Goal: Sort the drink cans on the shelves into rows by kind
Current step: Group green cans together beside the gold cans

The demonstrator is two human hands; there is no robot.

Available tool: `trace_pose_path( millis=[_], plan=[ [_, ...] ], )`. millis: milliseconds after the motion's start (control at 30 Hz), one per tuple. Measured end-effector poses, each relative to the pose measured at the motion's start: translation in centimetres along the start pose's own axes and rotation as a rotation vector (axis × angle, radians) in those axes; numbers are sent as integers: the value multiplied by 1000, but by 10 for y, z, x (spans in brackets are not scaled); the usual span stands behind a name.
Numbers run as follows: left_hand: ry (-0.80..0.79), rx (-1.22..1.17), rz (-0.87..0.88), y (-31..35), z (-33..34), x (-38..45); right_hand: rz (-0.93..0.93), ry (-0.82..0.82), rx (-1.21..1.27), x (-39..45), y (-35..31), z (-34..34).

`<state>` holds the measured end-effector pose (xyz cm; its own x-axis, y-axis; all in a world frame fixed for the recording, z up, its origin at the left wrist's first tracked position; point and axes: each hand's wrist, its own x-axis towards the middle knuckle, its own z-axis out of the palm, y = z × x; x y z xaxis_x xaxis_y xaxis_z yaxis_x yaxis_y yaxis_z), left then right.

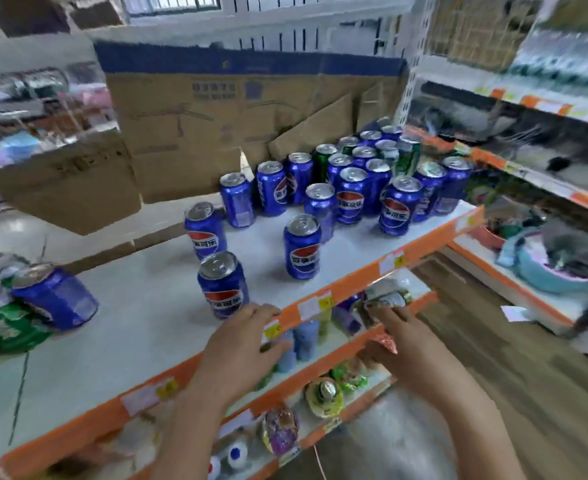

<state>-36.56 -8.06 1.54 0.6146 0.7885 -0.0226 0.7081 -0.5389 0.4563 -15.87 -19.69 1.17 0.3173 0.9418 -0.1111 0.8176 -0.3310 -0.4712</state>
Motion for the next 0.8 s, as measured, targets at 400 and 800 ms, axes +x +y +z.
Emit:
trace_pose_path(
  millis=[400, 800],
  plan=[
    [-79, -18, 133, 106, 44, 81, 242, 170, 96, -26, 117, -48],
    [237, -209, 34, 150, 43, 239, 217, 195, -32, 94, 173, -131]
  ],
)
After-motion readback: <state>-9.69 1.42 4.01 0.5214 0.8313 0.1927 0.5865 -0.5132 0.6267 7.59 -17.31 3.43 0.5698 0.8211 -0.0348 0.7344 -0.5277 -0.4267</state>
